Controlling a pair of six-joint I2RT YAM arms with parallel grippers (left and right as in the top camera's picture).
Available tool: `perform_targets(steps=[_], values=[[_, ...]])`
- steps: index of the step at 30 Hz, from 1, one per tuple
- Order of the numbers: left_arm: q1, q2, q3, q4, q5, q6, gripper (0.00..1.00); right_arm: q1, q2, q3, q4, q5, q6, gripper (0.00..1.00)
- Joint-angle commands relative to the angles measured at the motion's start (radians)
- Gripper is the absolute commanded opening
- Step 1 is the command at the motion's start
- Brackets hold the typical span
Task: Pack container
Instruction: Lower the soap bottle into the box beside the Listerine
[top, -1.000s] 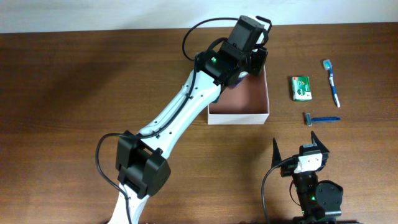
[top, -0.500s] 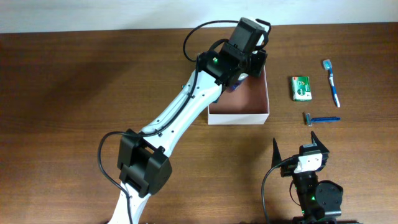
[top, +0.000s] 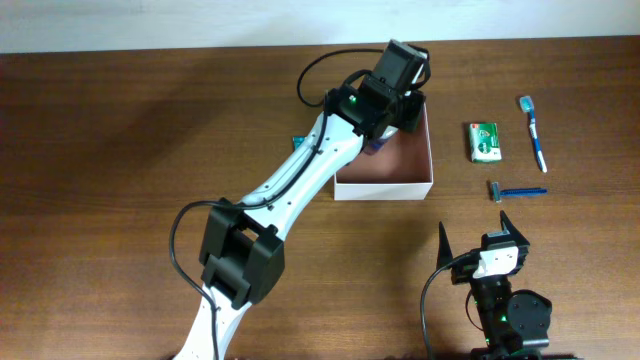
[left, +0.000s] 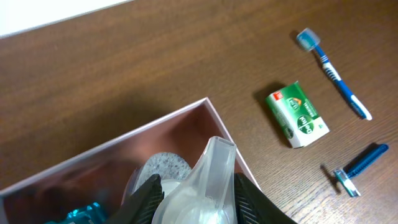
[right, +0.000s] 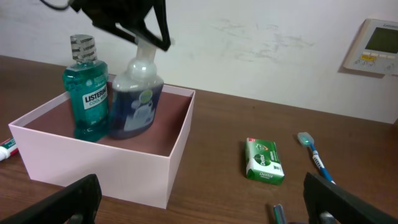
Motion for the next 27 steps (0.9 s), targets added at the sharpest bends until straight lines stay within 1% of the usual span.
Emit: perform_targets(steps=[1, 7, 14, 27], values=[[0.013, -0.01, 0.008, 0.017, -0.018, -0.02, 0.37, 0.009, -0.011, -0.005, -0.007, 0.013, 0.0, 0.99], [0.029, -0.01, 0.008, 0.005, -0.083, -0.024, 0.37, 0.009, -0.011, -0.005, -0.007, 0.013, 0.0, 0.99], [0.041, -0.008, 0.008, -0.002, -0.084, -0.035, 0.39, 0.009, -0.011, -0.005, -0.007, 0.013, 0.0, 0.99], [0.041, -0.006, 0.008, -0.019, -0.084, -0.035, 0.39, 0.009, -0.011, -0.005, -0.007, 0.013, 0.0, 0.99]])
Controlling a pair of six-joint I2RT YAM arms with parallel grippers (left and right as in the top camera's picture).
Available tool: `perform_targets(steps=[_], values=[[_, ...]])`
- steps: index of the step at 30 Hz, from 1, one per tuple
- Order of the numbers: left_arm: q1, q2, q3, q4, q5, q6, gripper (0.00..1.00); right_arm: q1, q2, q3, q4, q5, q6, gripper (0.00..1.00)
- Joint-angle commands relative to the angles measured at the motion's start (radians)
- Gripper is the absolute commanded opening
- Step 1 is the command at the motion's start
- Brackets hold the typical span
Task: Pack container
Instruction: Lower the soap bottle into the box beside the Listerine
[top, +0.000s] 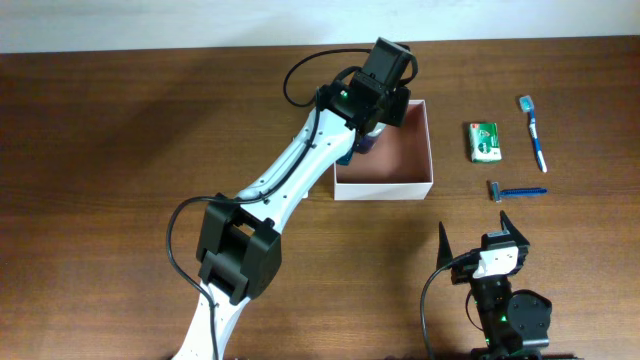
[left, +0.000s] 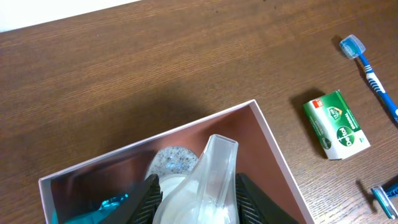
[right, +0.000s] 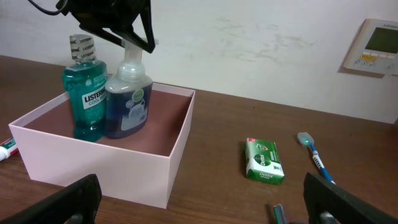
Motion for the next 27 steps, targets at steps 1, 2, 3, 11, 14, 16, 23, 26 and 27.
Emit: perform_targets(steps=[1, 2, 3, 11, 14, 16, 23, 26, 27], values=[[0.005, -0.012, 0.013, -0.003, -0.023, -0.003, 0.4, 0.009, -0.011, -0.005, -0.007, 0.013, 0.0, 0.99], [0.005, -0.012, 0.013, -0.008, -0.023, -0.003, 0.4, 0.009, -0.011, -0.005, -0.007, 0.013, 0.0, 0.99], [0.005, -0.012, 0.013, -0.013, -0.023, -0.003, 0.4, 0.009, -0.011, -0.005, -0.007, 0.013, 0.0, 0.99], [0.005, -0.012, 0.013, -0.021, -0.024, -0.003, 0.4, 0.009, -0.011, -0.005, -0.007, 0.013, 0.0, 0.99], [0.005, -0.012, 0.013, -0.024, -0.034, -0.003, 0.41, 0.009, -0.011, -0.005, -0.007, 0.013, 0.0, 0.99], [0.006, -0.012, 0.013, -0.024, -0.034, -0.002, 0.45, 0.009, -0.011, -0.005, -0.007, 0.013, 0.0, 0.99], [0.01, -0.012, 0.013, -0.014, -0.034, -0.002, 0.46, 0.009, -0.011, -0.005, -0.007, 0.013, 0.0, 0.99], [0.023, -0.012, 0.013, 0.002, -0.034, -0.002, 0.52, 0.009, -0.011, -0.005, -0.007, 0.013, 0.0, 0.99], [0.028, -0.012, 0.013, 0.004, -0.034, -0.002, 0.52, 0.009, -0.011, -0.005, -0.007, 0.013, 0.0, 0.99]])
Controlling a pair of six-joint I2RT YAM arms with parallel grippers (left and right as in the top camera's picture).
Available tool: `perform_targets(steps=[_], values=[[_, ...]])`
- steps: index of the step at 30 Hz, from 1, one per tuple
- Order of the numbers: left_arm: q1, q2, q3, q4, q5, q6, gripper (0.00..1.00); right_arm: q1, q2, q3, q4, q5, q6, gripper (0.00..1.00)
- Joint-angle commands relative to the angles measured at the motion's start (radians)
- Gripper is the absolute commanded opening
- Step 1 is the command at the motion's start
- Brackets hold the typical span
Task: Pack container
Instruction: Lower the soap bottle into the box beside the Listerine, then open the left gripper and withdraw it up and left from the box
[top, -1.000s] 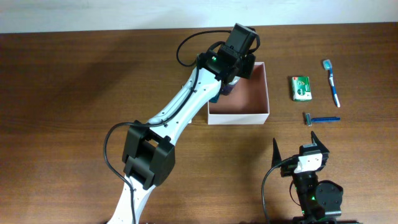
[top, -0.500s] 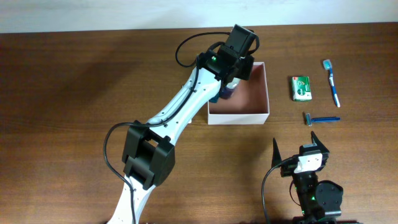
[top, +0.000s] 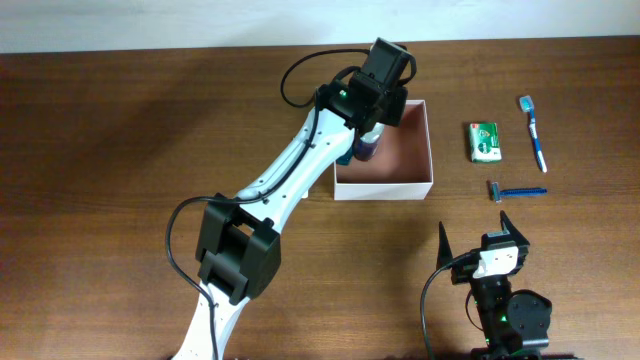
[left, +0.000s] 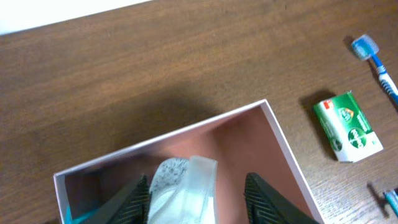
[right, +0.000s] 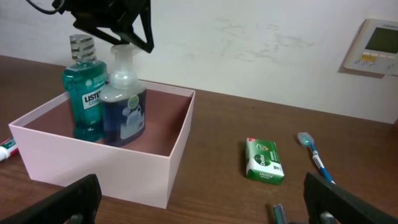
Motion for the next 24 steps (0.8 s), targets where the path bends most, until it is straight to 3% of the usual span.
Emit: perform_targets(steps=[1, 11, 19, 24], values=[[0.027, -0.011, 0.013, 0.009, -0.008, -0.002, 0.52, 0.009, -0.011, -0.005, -0.007, 0.013, 0.0, 0.99], [0.084, -0.012, 0.047, 0.026, -0.007, 0.086, 0.63, 0.009, -0.011, -0.005, -0.007, 0.013, 0.0, 0.99], [0.117, -0.013, 0.204, 0.014, 0.019, 0.112, 0.69, 0.009, -0.011, -0.005, -0.007, 0.013, 0.0, 0.99], [0.153, -0.016, 0.326, -0.079, -0.026, 0.115, 0.8, 0.009, -0.011, -0.005, -0.007, 0.013, 0.0, 0.99]])
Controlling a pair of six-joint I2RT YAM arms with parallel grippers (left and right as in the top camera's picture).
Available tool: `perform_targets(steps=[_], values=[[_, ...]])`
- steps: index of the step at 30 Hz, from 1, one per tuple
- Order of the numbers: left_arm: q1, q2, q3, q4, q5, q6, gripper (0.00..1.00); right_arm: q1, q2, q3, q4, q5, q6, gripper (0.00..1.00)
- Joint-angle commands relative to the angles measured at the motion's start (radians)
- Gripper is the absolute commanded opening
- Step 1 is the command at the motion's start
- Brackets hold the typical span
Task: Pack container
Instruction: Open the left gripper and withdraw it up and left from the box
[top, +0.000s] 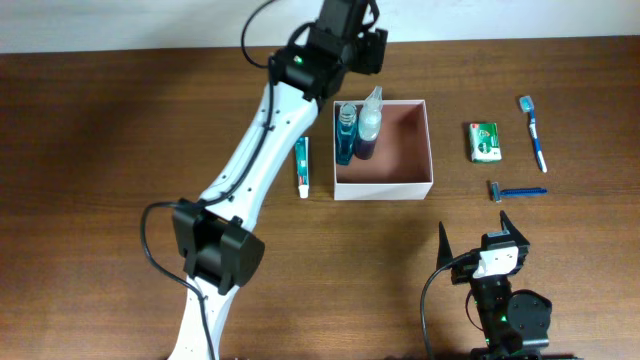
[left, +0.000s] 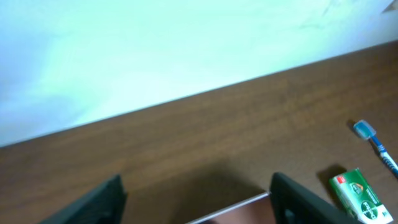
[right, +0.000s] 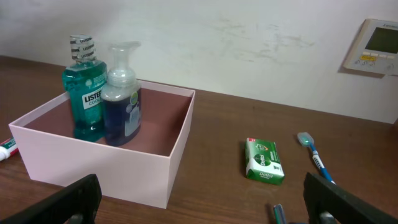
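Note:
The pink box (top: 385, 189) stands at mid-table with a teal mouthwash bottle (top: 346, 135) and a blue pump bottle (top: 367, 125) upright side by side in its left end. In the right wrist view both bottles (right: 121, 102) stand free. My left gripper (top: 350, 40) is raised beyond the box's far left corner, open and empty (left: 198, 199). Only the box's far rim (left: 236, 208) shows between its fingers. My right gripper (top: 475, 225) rests open near the front edge (right: 205, 205), holding nothing.
A toothpaste tube (top: 302, 167) lies on the table left of the box. Right of the box lie a green soap pack (top: 484, 141), a blue toothbrush (top: 534, 133) and a blue razor (top: 515, 190). The white wall runs along the table's far edge.
My left gripper, which stood open around the pump bottle's head in the box, is now lifted away toward the far edge. The pump bottle stands alone beside the mouthwash. The right arm is unmoved.
First my left gripper held the pump bottle by its head, tilted in the box. Then the bottle stood upright next to the mouthwash, still gripped. After that the jaws were spread around the pump head. Now the gripper is clear of the box and empty.

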Motion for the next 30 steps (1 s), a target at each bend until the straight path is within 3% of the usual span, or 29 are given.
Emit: perform_targets(steps=[1, 4, 7, 8, 19, 25, 30], values=[[0.038, -0.016, 0.09, -0.066, -0.046, 0.013, 0.81, 0.009, -0.011, -0.005, -0.007, 0.013, 0.0, 0.99], [0.083, -0.016, 0.147, -0.167, -0.119, 0.013, 0.83, 0.009, -0.011, -0.005, -0.007, 0.012, 0.0, 0.99], [0.141, -0.021, 0.179, -0.269, -0.179, 0.012, 0.98, 0.009, -0.011, -0.005, -0.007, 0.013, 0.0, 0.99], [0.163, -0.023, 0.186, -0.308, -0.183, 0.008, 0.99, 0.009, -0.011, -0.005, -0.007, 0.012, 0.0, 0.99], [0.36, -0.031, 0.191, -0.731, -0.184, -0.13, 0.99, 0.009, -0.011, -0.005, -0.007, 0.013, 0.0, 0.99], [0.411, -0.031, 0.19, -0.877, -0.162, -0.158, 0.99, 0.009, -0.011, -0.005, -0.007, 0.012, 0.0, 0.99], [0.409, -0.031, 0.179, -0.927, -0.029, -0.171, 0.99, 0.009, -0.011, -0.005, -0.007, 0.012, 0.0, 0.99]])
